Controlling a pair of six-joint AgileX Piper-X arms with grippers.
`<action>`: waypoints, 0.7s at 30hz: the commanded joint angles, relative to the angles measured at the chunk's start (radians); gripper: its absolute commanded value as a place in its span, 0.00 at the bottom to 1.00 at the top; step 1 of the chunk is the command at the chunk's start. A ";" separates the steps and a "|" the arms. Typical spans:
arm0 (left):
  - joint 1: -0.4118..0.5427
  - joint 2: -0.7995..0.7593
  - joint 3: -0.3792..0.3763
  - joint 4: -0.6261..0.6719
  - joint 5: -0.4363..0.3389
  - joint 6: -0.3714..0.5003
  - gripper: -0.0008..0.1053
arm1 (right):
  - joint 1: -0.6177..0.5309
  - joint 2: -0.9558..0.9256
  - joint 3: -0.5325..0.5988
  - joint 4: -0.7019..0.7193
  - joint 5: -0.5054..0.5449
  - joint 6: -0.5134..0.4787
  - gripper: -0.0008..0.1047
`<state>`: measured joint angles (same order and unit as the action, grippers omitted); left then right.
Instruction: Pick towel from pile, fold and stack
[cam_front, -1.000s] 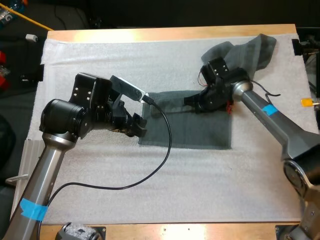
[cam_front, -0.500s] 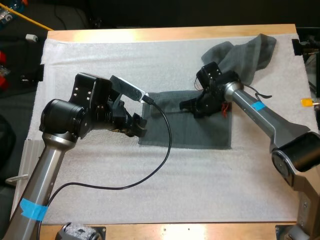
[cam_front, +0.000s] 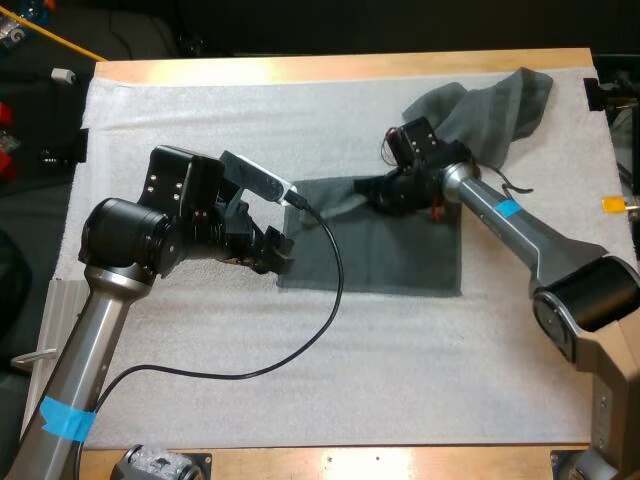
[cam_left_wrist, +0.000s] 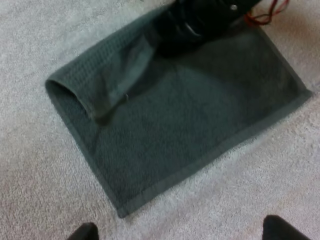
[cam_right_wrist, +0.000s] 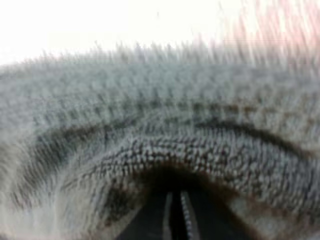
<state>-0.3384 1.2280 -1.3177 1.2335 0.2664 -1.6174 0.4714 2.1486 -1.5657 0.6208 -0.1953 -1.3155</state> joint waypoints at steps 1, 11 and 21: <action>-0.003 -0.007 -0.002 0.003 0.007 -0.007 0.59 | -0.002 0.012 -0.006 -0.061 0.048 0.021 0.01; -0.003 -0.007 -0.002 0.003 0.007 -0.007 0.59 | -0.008 0.004 -0.150 -0.257 0.233 0.061 0.01; -0.003 -0.007 -0.002 0.001 0.007 -0.007 0.59 | -0.003 -0.100 -0.192 -0.159 0.267 -0.080 0.01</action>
<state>-0.3384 1.2280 -1.3177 1.2335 0.2664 -1.6174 0.4704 2.0680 -1.7493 0.4501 0.0693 -1.3689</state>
